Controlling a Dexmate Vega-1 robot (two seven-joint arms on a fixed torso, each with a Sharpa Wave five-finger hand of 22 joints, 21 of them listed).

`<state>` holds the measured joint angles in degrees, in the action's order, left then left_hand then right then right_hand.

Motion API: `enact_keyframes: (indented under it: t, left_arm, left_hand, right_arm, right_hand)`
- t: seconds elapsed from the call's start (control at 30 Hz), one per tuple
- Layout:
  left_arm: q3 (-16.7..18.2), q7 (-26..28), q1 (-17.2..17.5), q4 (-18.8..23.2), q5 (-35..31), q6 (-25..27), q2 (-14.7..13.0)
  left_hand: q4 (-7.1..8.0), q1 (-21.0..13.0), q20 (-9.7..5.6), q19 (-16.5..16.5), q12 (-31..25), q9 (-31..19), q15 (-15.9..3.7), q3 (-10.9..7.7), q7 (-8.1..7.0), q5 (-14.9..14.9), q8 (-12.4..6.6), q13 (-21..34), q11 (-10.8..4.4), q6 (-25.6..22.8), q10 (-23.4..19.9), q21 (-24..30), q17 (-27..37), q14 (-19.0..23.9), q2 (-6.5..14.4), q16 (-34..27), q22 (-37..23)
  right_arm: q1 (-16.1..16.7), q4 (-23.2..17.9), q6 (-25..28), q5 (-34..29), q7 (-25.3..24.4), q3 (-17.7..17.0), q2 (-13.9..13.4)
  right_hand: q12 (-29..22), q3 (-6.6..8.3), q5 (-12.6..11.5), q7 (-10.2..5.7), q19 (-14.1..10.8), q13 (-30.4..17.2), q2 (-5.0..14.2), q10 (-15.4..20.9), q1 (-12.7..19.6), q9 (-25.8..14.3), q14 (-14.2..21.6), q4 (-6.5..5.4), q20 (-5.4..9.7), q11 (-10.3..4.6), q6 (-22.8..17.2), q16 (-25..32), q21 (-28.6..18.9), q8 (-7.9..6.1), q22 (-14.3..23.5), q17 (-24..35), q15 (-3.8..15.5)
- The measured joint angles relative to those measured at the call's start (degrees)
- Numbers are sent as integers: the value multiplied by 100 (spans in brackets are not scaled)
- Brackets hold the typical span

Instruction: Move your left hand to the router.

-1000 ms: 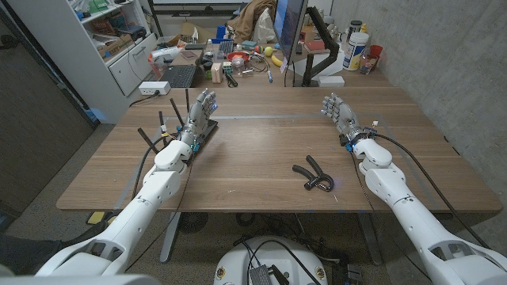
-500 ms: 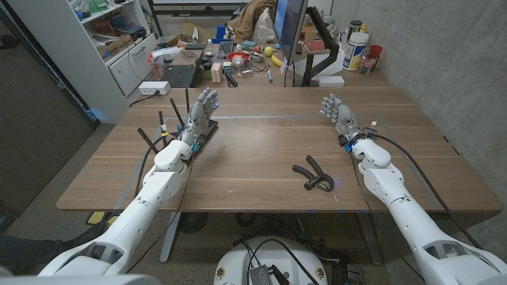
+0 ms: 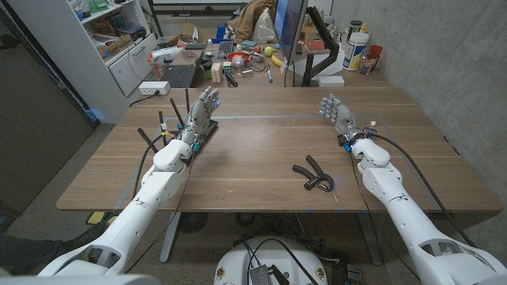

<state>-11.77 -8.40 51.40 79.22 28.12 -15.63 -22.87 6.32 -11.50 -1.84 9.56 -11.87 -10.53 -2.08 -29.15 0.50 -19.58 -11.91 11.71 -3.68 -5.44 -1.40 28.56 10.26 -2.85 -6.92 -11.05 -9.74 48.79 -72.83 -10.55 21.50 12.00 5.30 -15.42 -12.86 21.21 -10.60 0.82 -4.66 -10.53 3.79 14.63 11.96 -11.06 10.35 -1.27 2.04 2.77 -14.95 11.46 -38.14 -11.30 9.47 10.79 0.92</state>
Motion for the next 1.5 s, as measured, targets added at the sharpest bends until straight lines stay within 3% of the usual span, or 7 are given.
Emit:
enact_keyframes:
  t: [1.5]
  left_arm:
    - [345, 344, 857, 1140, -223, 155, -439]
  left_hand:
    - [-56, -75, 0, 0, 0, 1, 13, 9, 11, -39, 0, -26, -1, -114, -63, -146, -1, 76, 75, 0, 1]
  right_arm:
    - [-232, 345, -122, -161, 300, -179, 183]
  right_hand:
    - [0, -16, 0, 0, -41, 0, 0, 42, 0, 14, 11, 16, 1, 41, 0, 0, 154, 0, -1, -14, 12]
